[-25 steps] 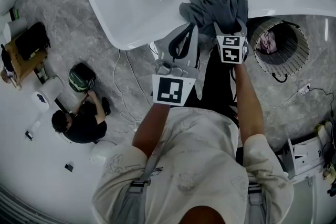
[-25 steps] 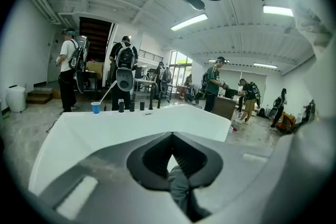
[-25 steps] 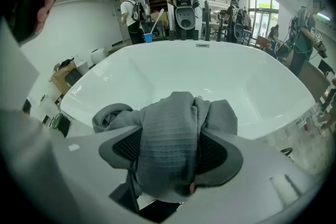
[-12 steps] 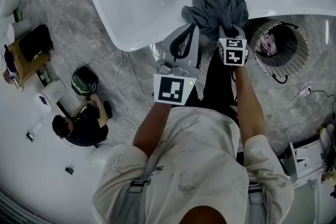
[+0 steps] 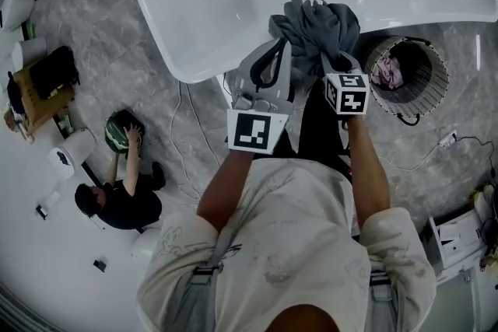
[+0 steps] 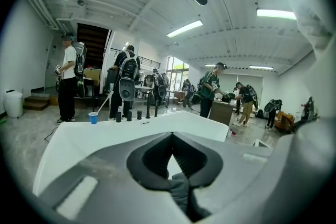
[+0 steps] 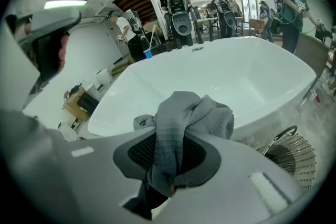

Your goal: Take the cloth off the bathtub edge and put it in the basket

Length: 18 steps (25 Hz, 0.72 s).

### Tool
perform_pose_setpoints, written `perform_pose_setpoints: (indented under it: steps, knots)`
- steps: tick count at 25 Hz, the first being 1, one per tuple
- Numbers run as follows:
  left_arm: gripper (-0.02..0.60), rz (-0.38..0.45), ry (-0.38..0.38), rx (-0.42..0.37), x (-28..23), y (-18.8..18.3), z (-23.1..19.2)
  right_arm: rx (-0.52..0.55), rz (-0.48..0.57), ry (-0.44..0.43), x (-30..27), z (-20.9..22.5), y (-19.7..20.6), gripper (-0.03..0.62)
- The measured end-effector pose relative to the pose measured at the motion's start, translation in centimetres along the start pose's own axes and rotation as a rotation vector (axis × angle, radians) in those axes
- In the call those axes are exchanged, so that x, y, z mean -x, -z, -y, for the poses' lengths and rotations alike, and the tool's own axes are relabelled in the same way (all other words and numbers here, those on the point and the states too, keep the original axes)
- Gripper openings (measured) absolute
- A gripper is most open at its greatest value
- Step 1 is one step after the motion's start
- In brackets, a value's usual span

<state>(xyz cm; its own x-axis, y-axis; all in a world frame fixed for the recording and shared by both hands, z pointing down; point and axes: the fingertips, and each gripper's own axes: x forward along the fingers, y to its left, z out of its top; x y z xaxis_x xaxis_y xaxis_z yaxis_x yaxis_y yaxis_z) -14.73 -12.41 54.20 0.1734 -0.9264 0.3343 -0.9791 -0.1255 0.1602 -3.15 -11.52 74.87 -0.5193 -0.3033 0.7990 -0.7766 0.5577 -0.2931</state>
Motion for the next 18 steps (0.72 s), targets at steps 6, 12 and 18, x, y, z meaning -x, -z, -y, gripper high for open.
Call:
perform_pose_setpoints:
  steps: [6,12,18]
  knots:
    - [-0.003,0.041,0.015,-0.021,0.2,-2.3,0.4,-0.01,0.105,-0.013,4.2,-1.6,-3.8,0.082]
    - [-0.003,0.092,0.035,-0.042,0.4,-5.3,1.8,0.01,0.232,-0.019,9.5,-2.2,-8.5,0.081]
    - [-0.003,0.163,0.044,-0.056,0.3,-9.1,2.1,0.049,0.395,0.012,15.3,-2.5,-15.2,0.081]
